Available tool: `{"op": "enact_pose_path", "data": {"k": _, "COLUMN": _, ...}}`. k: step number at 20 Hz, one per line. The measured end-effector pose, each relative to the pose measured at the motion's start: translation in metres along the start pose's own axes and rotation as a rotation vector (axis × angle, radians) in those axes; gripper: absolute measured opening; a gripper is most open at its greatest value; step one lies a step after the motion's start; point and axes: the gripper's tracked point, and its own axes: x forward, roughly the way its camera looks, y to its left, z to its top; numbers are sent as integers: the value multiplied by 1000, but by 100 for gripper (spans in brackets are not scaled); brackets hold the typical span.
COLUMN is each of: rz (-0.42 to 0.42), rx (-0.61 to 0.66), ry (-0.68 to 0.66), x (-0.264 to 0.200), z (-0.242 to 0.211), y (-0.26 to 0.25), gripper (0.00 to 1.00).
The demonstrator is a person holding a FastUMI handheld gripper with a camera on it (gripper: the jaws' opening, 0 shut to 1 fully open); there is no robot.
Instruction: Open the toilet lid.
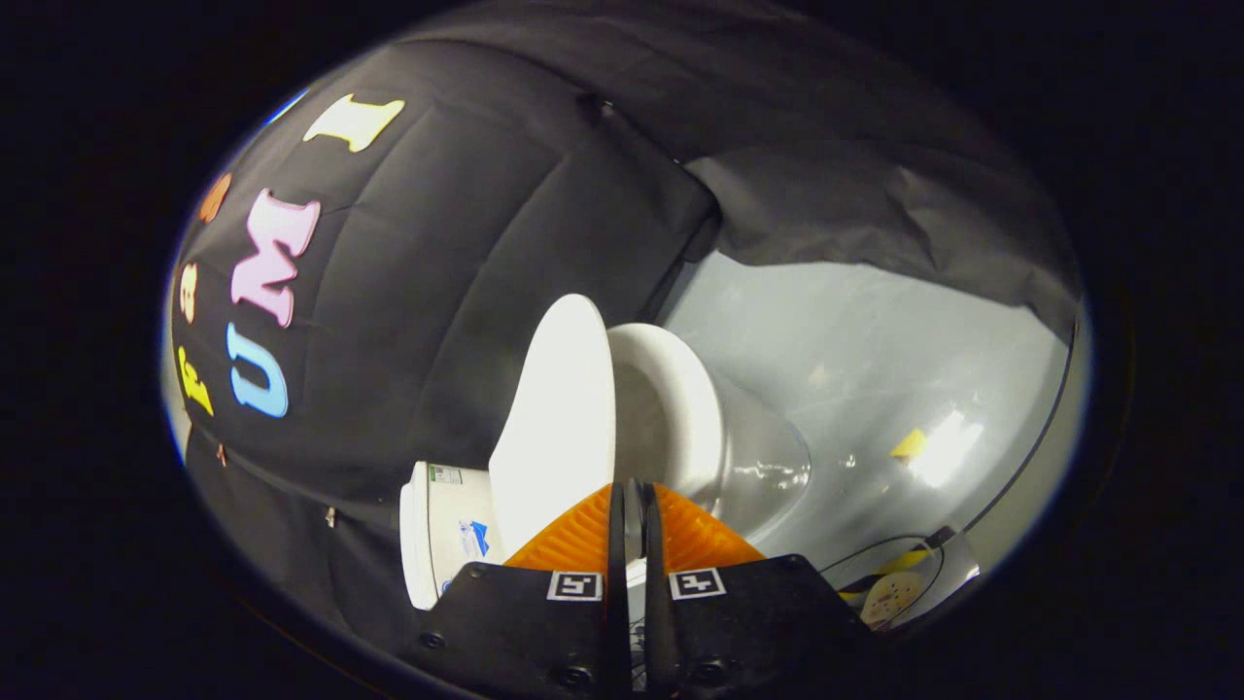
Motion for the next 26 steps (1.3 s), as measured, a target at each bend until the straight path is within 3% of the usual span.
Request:
{"op": "enact_pose_path", "data": {"k": 9, "rz": 85, "rx": -239, "ry": -127, "x": -61, "z": -3, "y": 122, "gripper": 11}}
{"op": "enact_pose_path", "data": {"k": 26, "rz": 30, "rx": -618, "ry": -282, "x": -97, "z": -67, "y": 271, "gripper": 11}}
